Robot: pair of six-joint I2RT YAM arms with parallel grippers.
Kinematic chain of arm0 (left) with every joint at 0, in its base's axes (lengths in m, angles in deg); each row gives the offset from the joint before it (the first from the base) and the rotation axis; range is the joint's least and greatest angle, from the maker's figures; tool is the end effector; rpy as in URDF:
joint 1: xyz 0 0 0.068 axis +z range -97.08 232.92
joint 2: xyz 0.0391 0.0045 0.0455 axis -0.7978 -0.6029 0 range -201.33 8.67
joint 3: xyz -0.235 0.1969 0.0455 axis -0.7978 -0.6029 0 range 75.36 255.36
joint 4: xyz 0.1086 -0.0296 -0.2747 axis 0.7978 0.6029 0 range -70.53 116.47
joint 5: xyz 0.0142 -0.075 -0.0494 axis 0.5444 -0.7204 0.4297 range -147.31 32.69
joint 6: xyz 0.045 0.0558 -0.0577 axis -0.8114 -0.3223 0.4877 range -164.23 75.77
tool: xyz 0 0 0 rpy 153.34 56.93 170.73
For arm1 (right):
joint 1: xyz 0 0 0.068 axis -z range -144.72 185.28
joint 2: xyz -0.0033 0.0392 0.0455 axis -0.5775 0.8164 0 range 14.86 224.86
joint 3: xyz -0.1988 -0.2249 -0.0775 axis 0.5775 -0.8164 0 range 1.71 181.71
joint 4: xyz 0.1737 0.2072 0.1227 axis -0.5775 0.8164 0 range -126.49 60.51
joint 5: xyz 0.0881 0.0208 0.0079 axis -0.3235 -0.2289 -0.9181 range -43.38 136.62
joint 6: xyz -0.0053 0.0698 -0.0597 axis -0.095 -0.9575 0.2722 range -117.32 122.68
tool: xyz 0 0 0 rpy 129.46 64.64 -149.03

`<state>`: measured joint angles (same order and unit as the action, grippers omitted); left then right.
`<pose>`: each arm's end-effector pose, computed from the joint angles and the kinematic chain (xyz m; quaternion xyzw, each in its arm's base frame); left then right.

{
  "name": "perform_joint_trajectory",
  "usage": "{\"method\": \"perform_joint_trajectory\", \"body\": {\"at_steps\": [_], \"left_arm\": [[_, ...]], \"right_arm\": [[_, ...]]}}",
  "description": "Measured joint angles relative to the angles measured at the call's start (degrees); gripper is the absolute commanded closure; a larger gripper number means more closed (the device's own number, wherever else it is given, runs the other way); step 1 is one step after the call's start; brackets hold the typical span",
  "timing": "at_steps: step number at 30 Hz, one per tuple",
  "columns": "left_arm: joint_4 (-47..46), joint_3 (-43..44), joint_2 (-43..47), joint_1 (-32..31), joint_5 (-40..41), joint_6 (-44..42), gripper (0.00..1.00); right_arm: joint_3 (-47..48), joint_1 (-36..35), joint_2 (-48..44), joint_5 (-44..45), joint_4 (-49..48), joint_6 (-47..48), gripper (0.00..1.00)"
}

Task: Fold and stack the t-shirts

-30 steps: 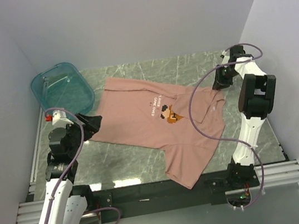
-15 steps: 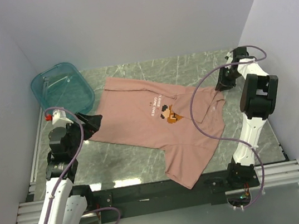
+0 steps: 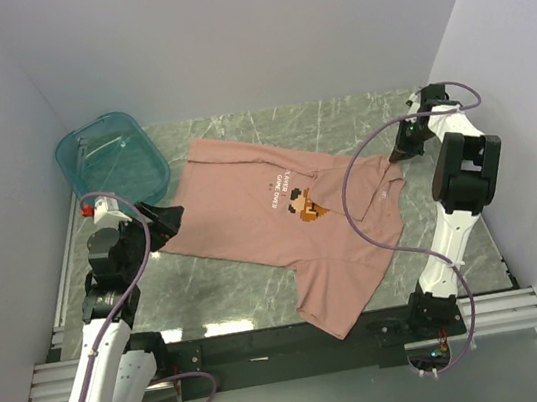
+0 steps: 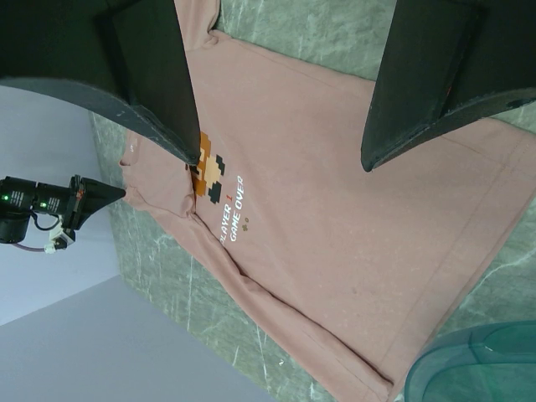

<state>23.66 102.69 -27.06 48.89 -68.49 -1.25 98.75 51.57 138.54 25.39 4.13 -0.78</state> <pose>0.2125 -0.0310 0.2743 -0.2014 0.7525 -0.3179 0.5405 0.5126 -0.1186 0.1528 0.1296 0.9556 0.1578 0.2127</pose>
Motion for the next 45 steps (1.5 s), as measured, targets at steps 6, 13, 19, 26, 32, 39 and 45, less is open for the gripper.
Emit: {"method": "perform_joint_trajectory", "body": {"at_steps": [6, 13, 19, 26, 32, 39, 45], "left_arm": [[-0.04, 0.00, -0.17, 0.00, -0.04, 0.04, 0.17], [-0.11, 0.00, -0.28, 0.00, -0.24, 0.24, 0.17], [0.17, 0.02, -1.97, 0.00, -1.03, 0.37, 0.19], [8.92, 2.14, -10.97, 0.00, 0.74, 2.05, 0.35], [16.35, 2.60, -19.87, 0.07, 8.94, 5.95, 0.37], [17.57, 2.82, -27.54, 0.17, 15.61, 10.40, 0.39], [17.94, 5.62, -33.00, 0.22, 20.79, 14.16, 0.47]], "right_arm": [[-1.11, 1.01, -0.13, 2.51, -0.04, 1.03, 1.00], [-1.53, 1.22, -0.55, 4.37, 0.31, 2.14, 0.97], [-1.53, 1.25, -0.92, 5.05, 0.92, 5.55, 0.66], [-5.81, 1.05, -9.70, 0.37, 3.19, 18.78, 0.53], [-16.00, -5.75, -23.89, -13.11, 11.19, 44.02, 0.52], [-41.90, -38.82, -45.00, -18.60, 13.07, 63.89, 0.51], [-49.57, -54.64, -55.87, -16.20, 11.93, 65.79, 0.51]]}}
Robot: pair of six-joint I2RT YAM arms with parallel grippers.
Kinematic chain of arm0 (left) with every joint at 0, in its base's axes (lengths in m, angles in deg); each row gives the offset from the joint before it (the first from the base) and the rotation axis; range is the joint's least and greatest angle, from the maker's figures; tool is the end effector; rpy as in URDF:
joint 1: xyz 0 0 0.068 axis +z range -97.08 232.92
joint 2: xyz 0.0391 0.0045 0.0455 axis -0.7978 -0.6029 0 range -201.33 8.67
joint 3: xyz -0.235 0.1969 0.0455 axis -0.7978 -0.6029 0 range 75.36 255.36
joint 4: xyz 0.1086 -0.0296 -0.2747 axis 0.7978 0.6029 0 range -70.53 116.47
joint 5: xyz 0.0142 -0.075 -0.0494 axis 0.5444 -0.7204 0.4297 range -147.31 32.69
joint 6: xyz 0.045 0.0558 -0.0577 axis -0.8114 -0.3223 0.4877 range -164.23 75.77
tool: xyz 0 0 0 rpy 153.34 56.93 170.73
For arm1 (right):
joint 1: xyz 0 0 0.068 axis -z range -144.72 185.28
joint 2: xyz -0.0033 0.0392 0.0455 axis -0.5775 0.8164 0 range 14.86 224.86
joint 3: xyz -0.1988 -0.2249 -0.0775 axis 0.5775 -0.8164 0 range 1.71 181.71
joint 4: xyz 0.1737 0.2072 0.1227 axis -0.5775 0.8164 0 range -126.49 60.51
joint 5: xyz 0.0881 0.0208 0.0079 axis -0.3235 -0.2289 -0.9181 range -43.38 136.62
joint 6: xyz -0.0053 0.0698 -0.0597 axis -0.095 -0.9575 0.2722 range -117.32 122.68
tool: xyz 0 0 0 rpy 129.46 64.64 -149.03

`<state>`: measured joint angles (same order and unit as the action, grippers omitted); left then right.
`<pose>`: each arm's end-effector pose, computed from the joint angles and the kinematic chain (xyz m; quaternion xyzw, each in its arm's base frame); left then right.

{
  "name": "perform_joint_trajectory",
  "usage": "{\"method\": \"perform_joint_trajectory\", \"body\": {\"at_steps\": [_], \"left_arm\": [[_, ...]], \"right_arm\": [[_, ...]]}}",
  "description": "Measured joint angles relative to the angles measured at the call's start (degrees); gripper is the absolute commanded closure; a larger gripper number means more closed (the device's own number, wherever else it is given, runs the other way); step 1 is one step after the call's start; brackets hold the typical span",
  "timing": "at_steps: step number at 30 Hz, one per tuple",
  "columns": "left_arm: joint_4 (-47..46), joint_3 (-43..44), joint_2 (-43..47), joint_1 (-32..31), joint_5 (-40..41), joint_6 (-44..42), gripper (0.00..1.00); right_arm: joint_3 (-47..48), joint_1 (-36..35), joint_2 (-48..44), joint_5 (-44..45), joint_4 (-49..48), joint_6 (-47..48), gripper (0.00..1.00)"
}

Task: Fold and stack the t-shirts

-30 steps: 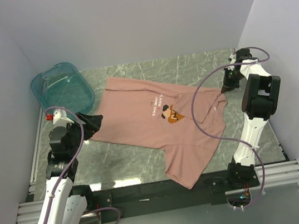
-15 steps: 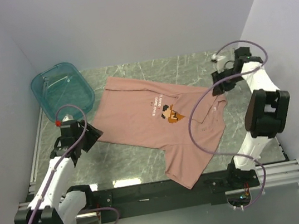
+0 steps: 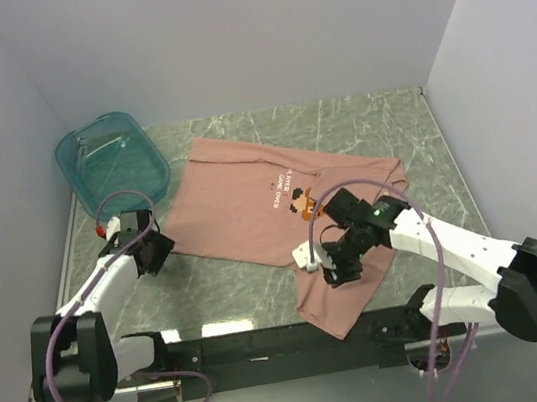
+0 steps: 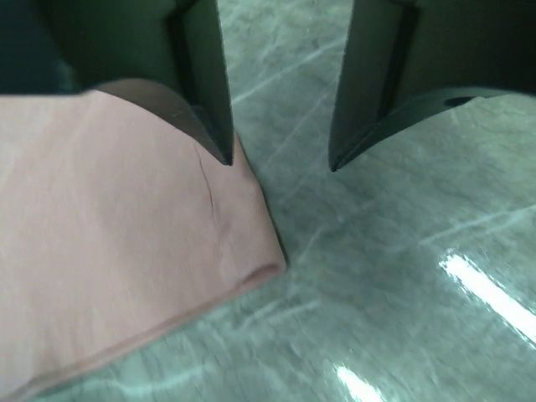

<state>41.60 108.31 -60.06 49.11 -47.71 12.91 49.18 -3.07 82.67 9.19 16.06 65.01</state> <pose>0.2576 -0.0033 0.1470 -0.4504 0.8454 -0.0704 0.2783 0.1512 0.1837 0.2181 -0.7514 0.5611 0.2811 0.2037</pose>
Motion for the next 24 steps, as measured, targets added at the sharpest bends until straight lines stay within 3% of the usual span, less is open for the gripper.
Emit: {"method": "perform_joint_trajectory", "body": {"at_steps": [6, 8, 12, 24], "left_arm": [[-1.51, 1.29, -3.85, 0.00, 3.43, 1.57, 0.58], [-2.47, 2.05, -5.95, 0.00, 3.85, 2.05, 0.67], [-4.46, 2.71, -9.35, 0.00, 3.93, 1.99, 0.99], [-7.72, 2.73, -7.69, 0.00, 3.96, -0.72, 1.00]], "right_arm": [[-4.13, -8.76, -3.74, 3.69, 0.44, 1.49, 0.52], [-5.01, -9.20, -4.94, 4.48, 0.98, 2.19, 0.52], [-8.28, -10.82, -8.52, 6.78, 1.66, 3.41, 0.53], [-14.21, -24.04, -8.72, 11.17, -2.03, 1.64, 0.53]]}}
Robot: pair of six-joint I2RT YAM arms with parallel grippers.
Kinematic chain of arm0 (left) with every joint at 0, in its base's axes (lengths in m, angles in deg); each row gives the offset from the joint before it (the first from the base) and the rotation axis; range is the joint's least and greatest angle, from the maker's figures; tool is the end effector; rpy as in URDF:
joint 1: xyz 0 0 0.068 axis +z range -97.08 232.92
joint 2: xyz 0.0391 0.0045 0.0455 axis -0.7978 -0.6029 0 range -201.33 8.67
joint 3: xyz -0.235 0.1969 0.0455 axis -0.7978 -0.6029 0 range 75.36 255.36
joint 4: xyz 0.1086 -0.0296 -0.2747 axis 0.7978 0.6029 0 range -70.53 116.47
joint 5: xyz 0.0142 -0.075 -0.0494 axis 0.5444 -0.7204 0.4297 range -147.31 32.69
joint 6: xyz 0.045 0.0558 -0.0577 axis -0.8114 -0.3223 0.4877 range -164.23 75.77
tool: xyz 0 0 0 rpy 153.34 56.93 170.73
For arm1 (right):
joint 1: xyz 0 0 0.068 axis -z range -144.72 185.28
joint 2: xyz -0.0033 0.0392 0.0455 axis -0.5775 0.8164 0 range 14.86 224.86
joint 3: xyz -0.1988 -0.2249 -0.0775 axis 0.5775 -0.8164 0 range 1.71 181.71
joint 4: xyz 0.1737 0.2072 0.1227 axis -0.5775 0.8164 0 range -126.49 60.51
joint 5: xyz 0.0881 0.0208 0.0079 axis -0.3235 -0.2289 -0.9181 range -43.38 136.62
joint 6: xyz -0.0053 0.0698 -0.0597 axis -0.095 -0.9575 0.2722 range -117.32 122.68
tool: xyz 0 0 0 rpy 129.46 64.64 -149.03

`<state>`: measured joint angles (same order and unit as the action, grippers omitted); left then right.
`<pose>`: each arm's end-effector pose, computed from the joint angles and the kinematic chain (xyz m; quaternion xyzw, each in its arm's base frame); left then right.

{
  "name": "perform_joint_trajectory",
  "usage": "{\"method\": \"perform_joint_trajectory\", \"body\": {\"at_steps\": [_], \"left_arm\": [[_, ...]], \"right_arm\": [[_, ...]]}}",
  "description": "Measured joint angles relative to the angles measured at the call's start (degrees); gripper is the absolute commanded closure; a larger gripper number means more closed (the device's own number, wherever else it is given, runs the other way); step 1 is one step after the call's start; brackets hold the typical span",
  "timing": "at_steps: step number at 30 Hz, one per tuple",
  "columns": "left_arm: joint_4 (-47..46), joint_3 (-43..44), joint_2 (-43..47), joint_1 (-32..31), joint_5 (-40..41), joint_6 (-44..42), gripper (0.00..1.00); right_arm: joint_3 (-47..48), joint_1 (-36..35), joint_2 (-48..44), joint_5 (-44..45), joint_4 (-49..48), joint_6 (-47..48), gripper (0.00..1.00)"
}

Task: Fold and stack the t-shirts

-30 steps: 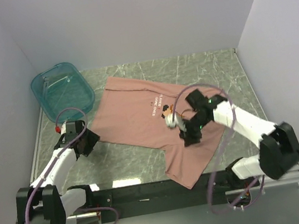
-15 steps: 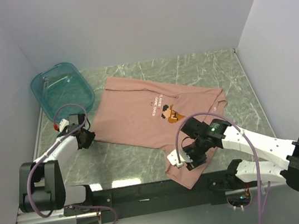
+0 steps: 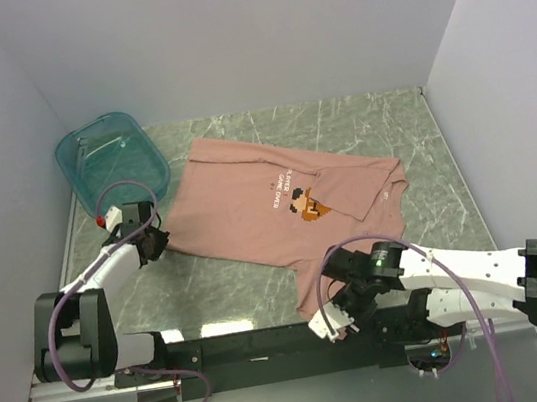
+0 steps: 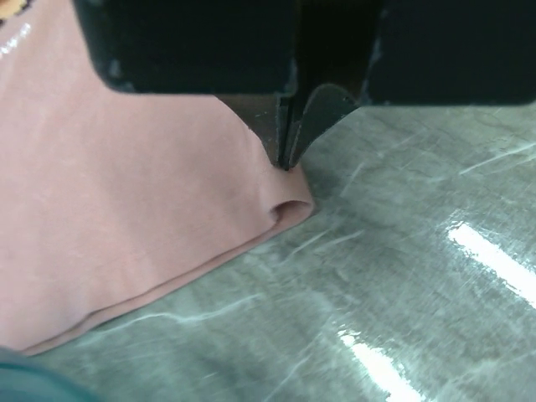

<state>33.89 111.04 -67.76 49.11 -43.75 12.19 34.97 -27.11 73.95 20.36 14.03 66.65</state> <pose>0.2910 0.0001 0.1417 -0.4515 0.8337 -0.0517 0.3137 0.0510 0.1765 0.1600 -0.8751 0.4123 0.2240 0.1188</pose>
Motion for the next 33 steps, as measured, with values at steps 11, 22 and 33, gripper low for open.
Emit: {"method": "perform_joint_trajectory", "body": {"at_steps": [11, 22, 33], "left_arm": [[-0.17, -0.76, 3.96, 0.00, -0.74, -0.17, 1.00], [-0.17, -0.79, 5.60, 0.00, -1.86, -0.22, 1.00], [-0.02, -1.97, 6.56, 0.00, -2.93, -0.26, 0.99]], "right_arm": [[-1.77, -7.45, 3.52, 2.45, -7.02, -4.59, 0.56], [-1.81, -12.11, 4.92, 2.95, -9.05, -7.54, 0.60], [-1.81, -14.36, 6.27, 2.78, -8.90, -7.41, 0.65]]}}
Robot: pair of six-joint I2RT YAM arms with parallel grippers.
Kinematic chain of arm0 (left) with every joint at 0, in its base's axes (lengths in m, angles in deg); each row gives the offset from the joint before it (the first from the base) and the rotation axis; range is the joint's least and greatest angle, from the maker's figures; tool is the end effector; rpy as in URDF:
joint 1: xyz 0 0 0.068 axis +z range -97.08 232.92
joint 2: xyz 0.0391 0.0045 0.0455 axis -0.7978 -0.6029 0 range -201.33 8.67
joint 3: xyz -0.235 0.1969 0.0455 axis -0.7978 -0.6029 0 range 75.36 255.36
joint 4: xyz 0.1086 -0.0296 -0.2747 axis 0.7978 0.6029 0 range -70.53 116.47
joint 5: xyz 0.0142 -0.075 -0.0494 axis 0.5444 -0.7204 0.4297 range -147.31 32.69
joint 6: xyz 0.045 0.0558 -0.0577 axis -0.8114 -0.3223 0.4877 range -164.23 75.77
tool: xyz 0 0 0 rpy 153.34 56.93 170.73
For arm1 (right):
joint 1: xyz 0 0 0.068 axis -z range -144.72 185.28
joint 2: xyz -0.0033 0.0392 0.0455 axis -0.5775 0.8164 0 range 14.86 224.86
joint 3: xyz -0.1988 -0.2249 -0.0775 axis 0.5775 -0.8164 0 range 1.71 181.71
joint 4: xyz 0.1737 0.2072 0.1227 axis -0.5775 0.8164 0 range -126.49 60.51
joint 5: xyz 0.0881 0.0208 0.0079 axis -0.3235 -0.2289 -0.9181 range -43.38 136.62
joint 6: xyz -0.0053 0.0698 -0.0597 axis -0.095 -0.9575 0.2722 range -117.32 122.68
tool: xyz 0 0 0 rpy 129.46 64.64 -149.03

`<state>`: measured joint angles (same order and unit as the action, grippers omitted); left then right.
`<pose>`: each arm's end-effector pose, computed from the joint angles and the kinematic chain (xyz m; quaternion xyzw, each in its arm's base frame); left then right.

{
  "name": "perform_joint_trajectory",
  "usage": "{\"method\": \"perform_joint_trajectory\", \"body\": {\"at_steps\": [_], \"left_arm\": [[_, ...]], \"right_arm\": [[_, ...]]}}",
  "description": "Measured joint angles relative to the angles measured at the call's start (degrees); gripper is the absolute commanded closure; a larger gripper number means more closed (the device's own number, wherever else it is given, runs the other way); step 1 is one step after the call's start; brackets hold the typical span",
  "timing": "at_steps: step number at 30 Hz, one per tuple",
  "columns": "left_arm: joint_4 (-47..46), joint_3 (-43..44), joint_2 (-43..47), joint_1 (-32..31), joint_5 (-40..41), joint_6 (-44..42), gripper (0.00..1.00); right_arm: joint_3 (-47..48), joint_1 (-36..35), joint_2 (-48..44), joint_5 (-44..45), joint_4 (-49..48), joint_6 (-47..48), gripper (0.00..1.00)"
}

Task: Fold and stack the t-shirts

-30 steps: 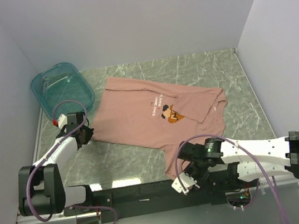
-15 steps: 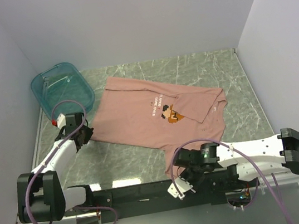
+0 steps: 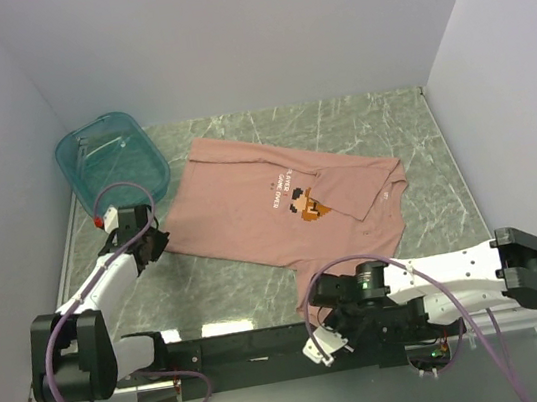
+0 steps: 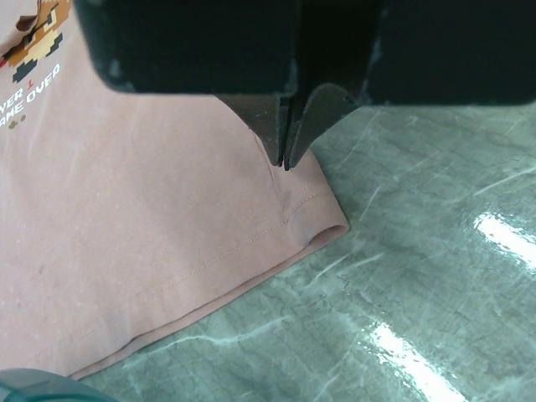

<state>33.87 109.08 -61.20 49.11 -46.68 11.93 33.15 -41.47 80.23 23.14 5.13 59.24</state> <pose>0.2785 -0.0032 0.1593 -0.4414 0.8274 -0.0925 0.3348 0.0136 0.2014 0.1354 -0.9019 0.3615 0.2203 0.0858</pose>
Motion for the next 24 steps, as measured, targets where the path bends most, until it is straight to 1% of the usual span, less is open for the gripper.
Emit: {"method": "perform_joint_trajectory", "body": {"at_steps": [1, 2, 4, 5, 6, 7, 10, 13, 16, 17, 19, 21, 22, 23, 24], "left_arm": [[0.00, 0.00, 0.00, 0.00, -0.17, 0.00, 0.99], [-0.02, 0.00, 0.00, 0.00, -0.28, -0.02, 0.99], [-0.02, 0.00, 0.04, 0.00, -0.44, -0.09, 1.00], [-0.04, 0.00, 0.07, 0.00, -0.55, -0.15, 1.00], [-0.04, 0.00, 0.11, 0.00, -0.74, -0.20, 1.00], [-0.04, 0.00, 0.20, 0.00, -0.79, -0.20, 1.00], [-0.15, 0.00, 0.52, 0.00, -1.25, -0.17, 1.00], [-0.15, -0.04, 0.81, 0.00, -1.33, -0.24, 1.00], [-0.13, -0.50, 1.01, 0.00, -1.29, -0.59, 1.00], [-0.07, -0.72, 1.14, 0.00, -1.27, -0.59, 1.00], [0.13, -0.87, 1.31, 0.00, -1.18, -0.57, 1.00], [0.35, -1.05, 1.81, 0.00, -1.07, -0.37, 0.98], [0.44, -1.18, 1.97, 0.00, -1.03, -0.28, 0.88], [0.57, -1.38, 2.14, 0.00, -0.87, -0.11, 0.64], [0.76, -1.60, 2.16, 0.00, -0.63, -0.13, 0.55]], "right_arm": [[0.00, 0.00, 0.35, -0.02, -0.28, -0.13, 0.68], [-0.02, 0.00, 0.72, 0.00, -0.57, -0.31, 0.76], [-0.02, 0.00, 1.40, 0.04, -0.92, -0.63, 0.86], [-0.02, 0.00, 1.55, 0.11, -1.05, -0.92, 0.94], [-0.02, 0.00, 1.53, 0.13, -1.09, -1.20, 0.99], [-0.02, 0.00, 1.38, 0.15, -1.14, -1.60, 1.00], [0.02, 0.22, 0.26, 0.09, -0.68, -3.34, 1.00], [1.09, 4.02, -3.32, -0.94, 2.12, -5.35, 1.00], [4.92, 13.35, -6.27, -4.13, 6.12, -6.25, 1.00], [6.75, 17.99, -7.30, -5.38, 7.23, -6.21, 1.00], [9.18, 24.90, -8.90, -7.06, 8.17, -6.32, 1.00], [10.01, 29.68, -10.91, -8.33, 8.55, -6.69, 1.00], [9.97, 31.04, -11.65, -9.11, 9.05, -7.02, 1.00], [9.73, 31.91, -12.20, -9.62, 9.33, -7.30, 1.00], [9.42, 32.59, -12.52, -10.08, 9.57, -7.50, 1.00]]}}
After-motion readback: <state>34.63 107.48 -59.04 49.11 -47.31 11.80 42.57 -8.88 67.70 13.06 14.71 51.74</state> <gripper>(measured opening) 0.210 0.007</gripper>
